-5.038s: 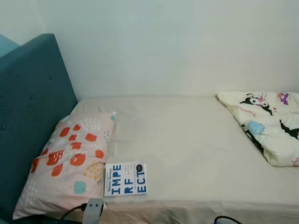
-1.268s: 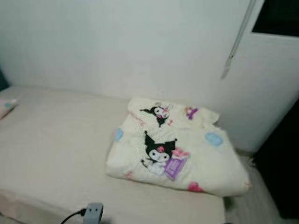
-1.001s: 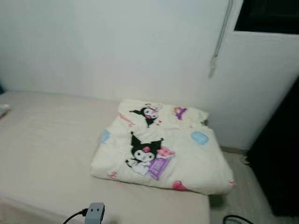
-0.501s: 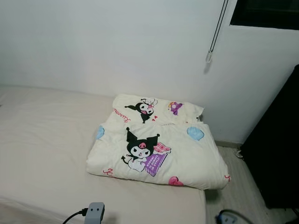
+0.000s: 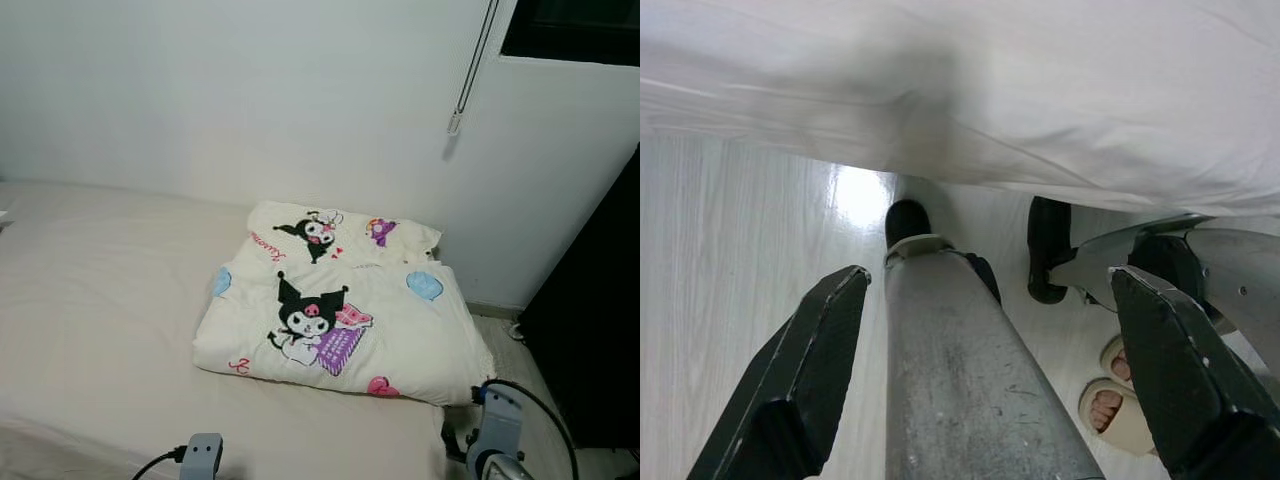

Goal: Clean up the room

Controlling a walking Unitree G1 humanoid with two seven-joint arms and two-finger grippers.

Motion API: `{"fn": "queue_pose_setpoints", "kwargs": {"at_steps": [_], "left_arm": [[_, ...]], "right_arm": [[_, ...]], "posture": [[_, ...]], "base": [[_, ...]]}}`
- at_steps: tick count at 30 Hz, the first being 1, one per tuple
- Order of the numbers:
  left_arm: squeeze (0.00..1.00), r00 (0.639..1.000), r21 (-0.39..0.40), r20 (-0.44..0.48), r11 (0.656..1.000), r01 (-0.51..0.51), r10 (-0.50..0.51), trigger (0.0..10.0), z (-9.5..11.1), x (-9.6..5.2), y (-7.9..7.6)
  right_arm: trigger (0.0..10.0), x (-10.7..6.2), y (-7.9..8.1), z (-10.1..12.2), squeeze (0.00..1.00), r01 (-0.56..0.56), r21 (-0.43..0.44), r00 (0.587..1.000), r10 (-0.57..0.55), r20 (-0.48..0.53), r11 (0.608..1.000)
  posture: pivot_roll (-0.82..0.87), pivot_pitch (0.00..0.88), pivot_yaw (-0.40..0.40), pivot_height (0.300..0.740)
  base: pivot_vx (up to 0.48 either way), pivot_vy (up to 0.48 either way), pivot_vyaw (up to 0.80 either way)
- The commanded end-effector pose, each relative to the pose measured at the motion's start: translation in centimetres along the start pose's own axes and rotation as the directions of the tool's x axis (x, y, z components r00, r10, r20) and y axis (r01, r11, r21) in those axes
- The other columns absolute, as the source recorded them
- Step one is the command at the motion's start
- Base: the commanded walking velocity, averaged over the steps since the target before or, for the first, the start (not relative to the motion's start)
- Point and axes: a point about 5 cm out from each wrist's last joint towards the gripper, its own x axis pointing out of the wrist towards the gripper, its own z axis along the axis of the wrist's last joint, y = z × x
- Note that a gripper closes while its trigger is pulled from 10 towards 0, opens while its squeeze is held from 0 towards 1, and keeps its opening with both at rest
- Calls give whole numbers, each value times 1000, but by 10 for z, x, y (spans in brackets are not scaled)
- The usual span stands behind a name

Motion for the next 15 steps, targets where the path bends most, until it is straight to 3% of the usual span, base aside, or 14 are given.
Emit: {"fn": "queue_pose_setpoints", "kwargs": {"at_steps": [1, 7, 15], "left_arm": [[0, 1000, -1, -20, 1000, -1, 1, 10000, -5, -1, 2], [0, 1000, -6, -22, 1000, 0, 0, 10000, -7, -1, 1], [0, 1000, -13, -9, 1000, -26, 26, 10000, -2, -2, 9]], "right_arm": [[10000, -1, 1, -8, 0, -7, -21, 999, 6, -33, 1000], [10000, -3, -7, -16, 0, 15, -41, 997, -18, -78, 999], [10000, -6, -8, -31, 0, 36, -57, 988, -44, -147, 998]], "posture": [[14, 0, -19, 731], [16, 0, -22, 731], [17, 0, -1, 731]], "base": [[0, -382, 0], [0, -363, 0], [0, 0, 0]]}}
